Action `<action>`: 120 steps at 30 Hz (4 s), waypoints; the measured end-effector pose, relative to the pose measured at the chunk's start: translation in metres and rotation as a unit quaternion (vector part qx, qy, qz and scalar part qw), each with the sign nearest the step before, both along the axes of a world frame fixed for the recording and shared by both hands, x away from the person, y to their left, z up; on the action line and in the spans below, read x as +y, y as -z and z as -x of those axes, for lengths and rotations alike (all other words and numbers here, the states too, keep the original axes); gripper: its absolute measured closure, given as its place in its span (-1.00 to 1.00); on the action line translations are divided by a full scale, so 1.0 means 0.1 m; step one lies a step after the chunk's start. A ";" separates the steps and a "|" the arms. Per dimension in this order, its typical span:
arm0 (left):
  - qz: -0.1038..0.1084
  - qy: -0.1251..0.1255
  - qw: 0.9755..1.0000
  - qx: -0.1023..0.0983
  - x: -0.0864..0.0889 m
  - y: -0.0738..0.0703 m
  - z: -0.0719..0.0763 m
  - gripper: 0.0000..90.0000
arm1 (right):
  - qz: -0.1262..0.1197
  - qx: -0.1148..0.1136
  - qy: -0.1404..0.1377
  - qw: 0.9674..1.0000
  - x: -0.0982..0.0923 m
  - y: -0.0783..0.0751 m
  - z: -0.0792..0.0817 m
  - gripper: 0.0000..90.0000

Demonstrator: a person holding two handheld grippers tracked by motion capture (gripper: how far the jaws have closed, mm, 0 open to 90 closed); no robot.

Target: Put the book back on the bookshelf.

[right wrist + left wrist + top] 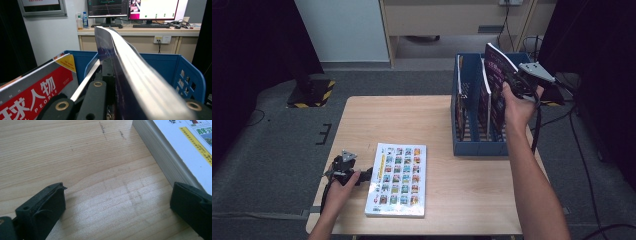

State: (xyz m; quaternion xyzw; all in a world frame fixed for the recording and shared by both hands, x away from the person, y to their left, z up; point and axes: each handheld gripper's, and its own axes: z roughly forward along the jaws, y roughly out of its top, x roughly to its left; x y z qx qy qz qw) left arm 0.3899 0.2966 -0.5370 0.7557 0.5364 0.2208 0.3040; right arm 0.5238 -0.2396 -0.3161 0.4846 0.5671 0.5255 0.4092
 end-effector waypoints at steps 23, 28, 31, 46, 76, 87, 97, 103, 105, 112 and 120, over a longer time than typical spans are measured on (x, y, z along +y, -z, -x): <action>0.000 0.001 1.000 0.000 0.00 0.00 0.00 -1.00 | -0.007 0.003 -0.007 1.000 0.11 0.13 -0.09 0.86; 0.000 0.002 1.000 0.000 0.00 0.00 0.00 -1.00 | -0.011 0.002 -0.009 1.000 0.08 0.17 -0.12 0.86; 0.001 0.002 1.000 0.000 0.00 0.00 0.00 -1.00 | -0.011 0.002 -0.012 1.000 0.07 0.19 -0.13 0.86; 0.000 0.002 1.000 0.000 0.00 0.00 0.00 -1.00 | -0.025 0.009 -0.020 0.999 0.04 0.33 -0.11 0.84; 0.001 0.004 1.000 0.000 0.00 0.00 0.00 -1.00 | -0.032 0.005 -0.017 0.999 0.03 0.50 -0.20 0.84; 0.001 0.004 1.000 0.000 0.00 0.00 0.00 -1.00 | -0.025 0.008 -0.017 1.000 0.09 0.58 -0.26 0.84; 0.001 0.004 1.000 0.000 0.00 0.00 0.00 -1.00 | -0.020 0.014 -0.022 0.999 0.10 0.62 -0.26 0.83; 0.001 0.004 1.000 0.000 0.00 0.00 0.00 -1.00 | -0.022 0.022 -0.030 0.999 0.09 0.68 -0.24 0.83; 0.001 0.004 1.000 0.000 0.00 0.00 0.00 -1.00 | -0.018 0.025 -0.034 0.999 0.09 0.67 -0.23 0.82; 0.001 0.004 1.000 0.000 0.00 0.00 0.00 -1.00 | -0.004 0.030 -0.055 0.998 0.09 0.64 -0.19 0.75; 0.001 0.004 1.000 0.000 0.00 0.00 0.00 -1.00 | 0.021 0.028 -0.058 0.998 0.11 0.60 -0.19 0.85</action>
